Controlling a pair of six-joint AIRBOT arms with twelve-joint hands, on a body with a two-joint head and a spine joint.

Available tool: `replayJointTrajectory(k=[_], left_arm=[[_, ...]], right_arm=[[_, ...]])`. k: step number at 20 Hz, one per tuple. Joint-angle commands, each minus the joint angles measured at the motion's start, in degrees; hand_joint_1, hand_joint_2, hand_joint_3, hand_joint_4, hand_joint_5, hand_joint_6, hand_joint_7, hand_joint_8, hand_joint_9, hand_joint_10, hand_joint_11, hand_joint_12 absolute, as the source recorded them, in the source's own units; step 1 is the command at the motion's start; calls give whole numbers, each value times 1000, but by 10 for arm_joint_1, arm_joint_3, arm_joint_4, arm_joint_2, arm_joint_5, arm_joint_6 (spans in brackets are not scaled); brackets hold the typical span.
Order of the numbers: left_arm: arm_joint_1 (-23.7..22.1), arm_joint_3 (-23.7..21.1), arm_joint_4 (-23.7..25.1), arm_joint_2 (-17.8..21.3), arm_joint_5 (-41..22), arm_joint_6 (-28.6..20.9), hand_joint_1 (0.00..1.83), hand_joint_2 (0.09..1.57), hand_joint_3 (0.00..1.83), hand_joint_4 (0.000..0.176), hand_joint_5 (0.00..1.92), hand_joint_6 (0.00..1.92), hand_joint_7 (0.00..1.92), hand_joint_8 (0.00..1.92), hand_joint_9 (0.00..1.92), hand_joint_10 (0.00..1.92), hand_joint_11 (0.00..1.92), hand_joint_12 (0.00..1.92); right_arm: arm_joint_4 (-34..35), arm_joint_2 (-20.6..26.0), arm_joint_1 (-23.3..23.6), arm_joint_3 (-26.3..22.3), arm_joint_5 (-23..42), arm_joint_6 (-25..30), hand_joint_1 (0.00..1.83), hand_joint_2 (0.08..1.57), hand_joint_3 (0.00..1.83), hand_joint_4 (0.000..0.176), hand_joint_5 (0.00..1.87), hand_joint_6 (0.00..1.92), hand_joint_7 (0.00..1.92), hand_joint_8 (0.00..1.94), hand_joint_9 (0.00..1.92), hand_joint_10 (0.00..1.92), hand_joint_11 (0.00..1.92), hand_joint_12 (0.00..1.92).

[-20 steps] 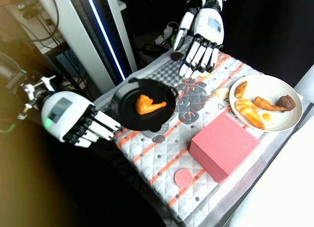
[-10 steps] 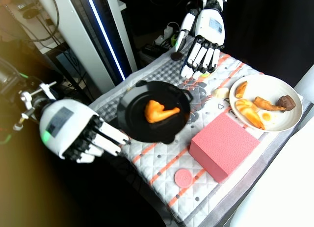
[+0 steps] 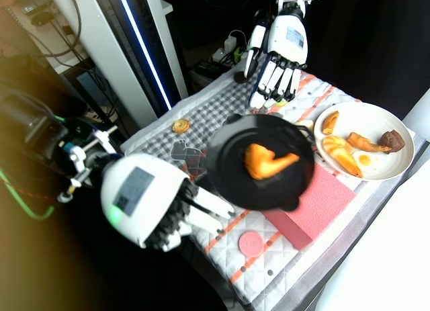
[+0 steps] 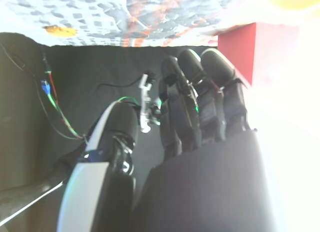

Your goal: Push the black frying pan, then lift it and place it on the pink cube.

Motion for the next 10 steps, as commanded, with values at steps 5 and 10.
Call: replayJointTrajectory(k=[5, 10], left_arm=[[-3, 4, -13, 0, -57, -8, 507, 1460, 0, 0, 465, 16, 649, 12, 379, 586, 0, 1376], [5, 9, -17, -4, -58, -13, 534, 1440, 0, 0, 468, 10, 663, 9, 423, 528, 0, 1371]], right_arm=[[-7, -40, 58, 64, -31, -10, 1412, 1371, 0, 0, 1356, 1921, 1524, 1941, 1643, 1921, 1665, 1921], [11, -72, 82, 116, -91, -24, 1331, 1388, 0, 0, 1385, 1921, 1556, 1941, 1672, 1921, 1702, 1921]])
